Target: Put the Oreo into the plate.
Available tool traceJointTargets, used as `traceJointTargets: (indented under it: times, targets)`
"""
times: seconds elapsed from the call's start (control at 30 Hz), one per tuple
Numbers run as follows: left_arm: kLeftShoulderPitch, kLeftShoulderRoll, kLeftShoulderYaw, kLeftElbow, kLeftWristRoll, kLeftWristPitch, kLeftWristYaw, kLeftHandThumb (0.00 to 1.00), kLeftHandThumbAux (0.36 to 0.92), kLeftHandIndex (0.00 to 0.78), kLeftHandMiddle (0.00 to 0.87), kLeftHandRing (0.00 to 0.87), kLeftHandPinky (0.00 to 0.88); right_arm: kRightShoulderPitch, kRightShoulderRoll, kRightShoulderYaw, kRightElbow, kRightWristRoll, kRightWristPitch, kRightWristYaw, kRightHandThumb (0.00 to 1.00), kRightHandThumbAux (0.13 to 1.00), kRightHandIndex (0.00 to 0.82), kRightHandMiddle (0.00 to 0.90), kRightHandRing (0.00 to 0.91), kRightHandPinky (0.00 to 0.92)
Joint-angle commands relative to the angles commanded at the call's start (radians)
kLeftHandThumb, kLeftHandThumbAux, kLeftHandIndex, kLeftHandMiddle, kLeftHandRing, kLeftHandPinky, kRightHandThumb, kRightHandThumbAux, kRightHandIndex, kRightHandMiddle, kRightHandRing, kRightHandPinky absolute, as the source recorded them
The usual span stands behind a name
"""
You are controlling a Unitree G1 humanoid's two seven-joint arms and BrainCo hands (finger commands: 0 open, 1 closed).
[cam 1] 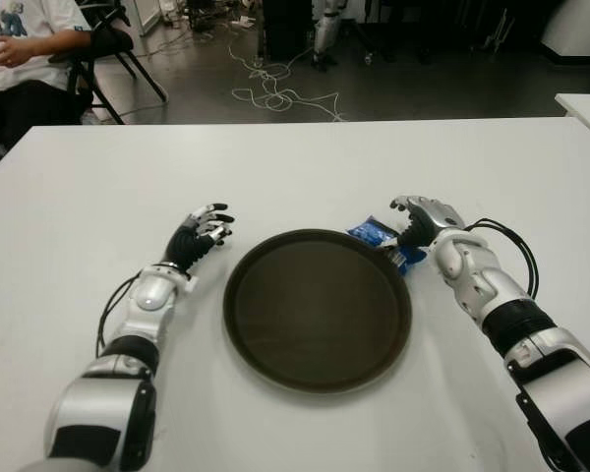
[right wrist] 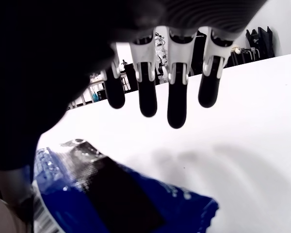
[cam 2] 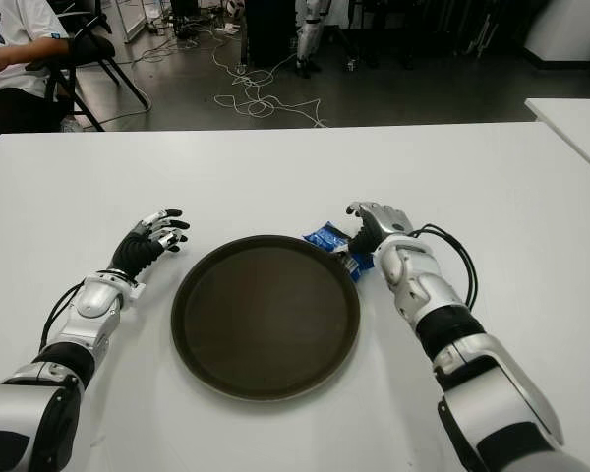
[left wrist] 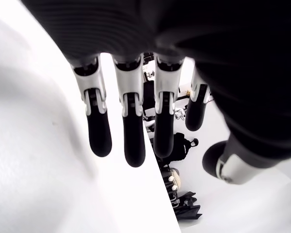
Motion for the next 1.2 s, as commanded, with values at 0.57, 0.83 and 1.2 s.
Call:
traceJointTargets:
  times: [0.57,0.83,1.2]
  targets:
    - [-0.001,0.002,-0.007,0.003,0.01,-0.006,0.006,0.305,0.572,0.202,0.307,0.332,0.37,0.004,-0.003,-0.015,-0.022,0.009,-0.011,-0.016,0.0,0.697,0.191,0.191,0.194,0.166]
    - [-0.001,0.005,-0.014,0.002,0.017,-0.002,0.015,0.295,0.568,0.204,0.306,0.33,0.364,-0.005,0.006,-0.021,-0.007,0.015,-0.008,-0.014,0.0,0.689,0.189,0.169,0.171,0.156]
    - [-0.001,0.004,-0.013,0.002,0.01,-0.005,0.007,0.313,0.578,0.19,0.299,0.329,0.372,-0.03,0.024,-0.029,0.065,0.025,-0.02,-0.018,0.0,0.689,0.234,0.21,0.202,0.16]
